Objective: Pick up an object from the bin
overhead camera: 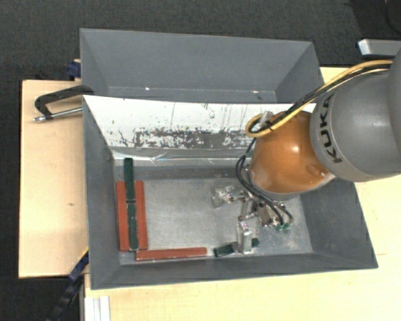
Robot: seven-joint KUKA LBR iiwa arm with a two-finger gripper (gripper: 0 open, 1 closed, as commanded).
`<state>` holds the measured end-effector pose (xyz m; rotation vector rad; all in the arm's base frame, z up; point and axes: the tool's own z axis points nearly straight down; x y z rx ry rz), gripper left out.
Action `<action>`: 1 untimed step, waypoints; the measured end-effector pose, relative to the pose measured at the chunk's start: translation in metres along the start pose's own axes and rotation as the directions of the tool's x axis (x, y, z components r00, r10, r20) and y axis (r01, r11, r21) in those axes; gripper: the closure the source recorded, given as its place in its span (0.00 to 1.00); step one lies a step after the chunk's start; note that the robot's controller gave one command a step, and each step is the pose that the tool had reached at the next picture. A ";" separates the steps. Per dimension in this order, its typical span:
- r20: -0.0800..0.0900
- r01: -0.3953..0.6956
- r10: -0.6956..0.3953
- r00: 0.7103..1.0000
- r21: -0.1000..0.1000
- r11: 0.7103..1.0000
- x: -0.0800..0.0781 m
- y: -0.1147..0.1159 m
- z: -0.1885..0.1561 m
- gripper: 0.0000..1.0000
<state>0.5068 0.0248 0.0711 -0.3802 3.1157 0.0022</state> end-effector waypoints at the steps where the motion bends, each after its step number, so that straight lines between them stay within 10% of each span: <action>1: -0.009 0.342 -0.342 0.940 -0.001 0.940 0.017 -0.008 -0.001 1.00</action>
Offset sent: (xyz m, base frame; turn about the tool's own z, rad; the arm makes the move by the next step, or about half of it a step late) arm 0.0000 0.0000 0.0000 0.0000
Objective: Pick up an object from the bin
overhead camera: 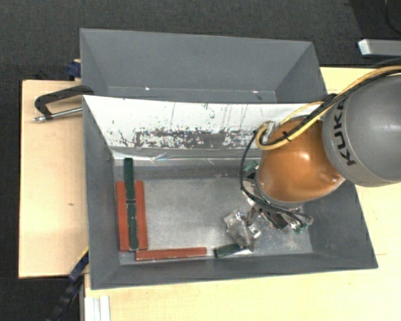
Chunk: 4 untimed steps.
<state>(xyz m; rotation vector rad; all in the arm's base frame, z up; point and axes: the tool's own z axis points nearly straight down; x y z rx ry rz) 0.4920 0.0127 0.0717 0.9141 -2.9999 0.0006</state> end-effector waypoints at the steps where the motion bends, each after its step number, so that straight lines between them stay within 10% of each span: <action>1: 0.011 0.000 0.000 1.000 0.002 1.000 -0.003 0.000 0.000 0.00; 2: 0.010 0.000 0.000 1.000 0.002 1.000 -0.002 0.000 0.001 0.00; 3: 0.010 0.329 -0.329 0.944 0.006 0.944 -0.004 0.002 0.000 1.00; 4: 0.010 0.329 -0.329 0.944 0.006 0.944 -0.004 0.002 0.000 1.00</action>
Offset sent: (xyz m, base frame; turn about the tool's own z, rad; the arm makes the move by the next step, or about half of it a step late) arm 0.0000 0.0000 0.0000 0.0000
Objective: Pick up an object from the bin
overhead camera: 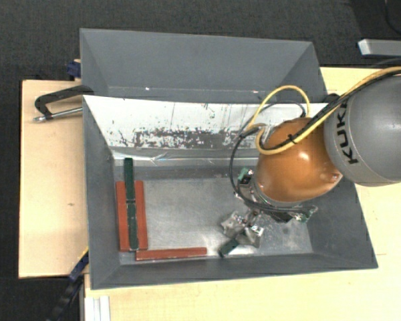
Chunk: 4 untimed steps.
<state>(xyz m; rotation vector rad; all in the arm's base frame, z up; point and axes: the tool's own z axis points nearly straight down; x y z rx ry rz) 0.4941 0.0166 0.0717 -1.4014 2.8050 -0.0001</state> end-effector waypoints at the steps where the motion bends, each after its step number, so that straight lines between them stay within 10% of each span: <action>1: -0.004 -0.003 0.003 1.000 -0.007 1.000 0.001 0.001 -0.049 1.00; 2: -0.003 0.197 -0.198 0.980 -0.004 0.980 -0.001 -0.003 -0.022 0.00; 3: -0.003 0.206 -0.206 0.978 -0.005 0.978 -0.001 -0.003 -0.016 0.00; 4: 0.002 0.332 -0.332 0.943 0.003 0.943 0.001 -0.004 0.000 1.00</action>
Offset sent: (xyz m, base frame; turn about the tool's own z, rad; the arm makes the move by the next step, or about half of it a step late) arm 0.0023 -0.0019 0.0154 -0.2106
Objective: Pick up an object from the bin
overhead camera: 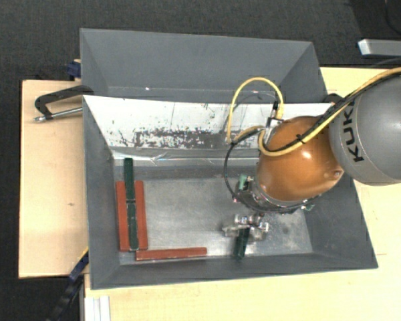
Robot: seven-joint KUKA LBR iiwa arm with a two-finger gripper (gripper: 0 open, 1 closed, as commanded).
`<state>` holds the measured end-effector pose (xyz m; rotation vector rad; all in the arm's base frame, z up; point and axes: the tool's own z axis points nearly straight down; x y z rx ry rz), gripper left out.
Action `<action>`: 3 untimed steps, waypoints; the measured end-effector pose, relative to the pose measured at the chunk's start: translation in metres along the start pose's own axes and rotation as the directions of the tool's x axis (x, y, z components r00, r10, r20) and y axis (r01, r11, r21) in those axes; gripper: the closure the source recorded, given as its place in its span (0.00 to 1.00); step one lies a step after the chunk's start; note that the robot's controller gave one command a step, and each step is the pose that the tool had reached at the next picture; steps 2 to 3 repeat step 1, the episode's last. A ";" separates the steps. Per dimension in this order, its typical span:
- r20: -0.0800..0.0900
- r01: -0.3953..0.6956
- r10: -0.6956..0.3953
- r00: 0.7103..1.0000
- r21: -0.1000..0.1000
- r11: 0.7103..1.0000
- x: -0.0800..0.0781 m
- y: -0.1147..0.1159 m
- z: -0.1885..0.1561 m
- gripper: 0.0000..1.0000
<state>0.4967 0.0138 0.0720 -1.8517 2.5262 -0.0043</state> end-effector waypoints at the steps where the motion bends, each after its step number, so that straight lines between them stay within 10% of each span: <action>1: 0.000 0.000 0.000 1.000 0.000 1.000 0.000 0.000 0.000 1.00; 3: 0.000 0.000 0.000 1.000 0.000 1.000 0.000 0.000 0.000 1.00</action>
Offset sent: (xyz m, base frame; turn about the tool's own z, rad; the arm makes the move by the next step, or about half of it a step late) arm 0.0136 -0.0224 0.1024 -0.0271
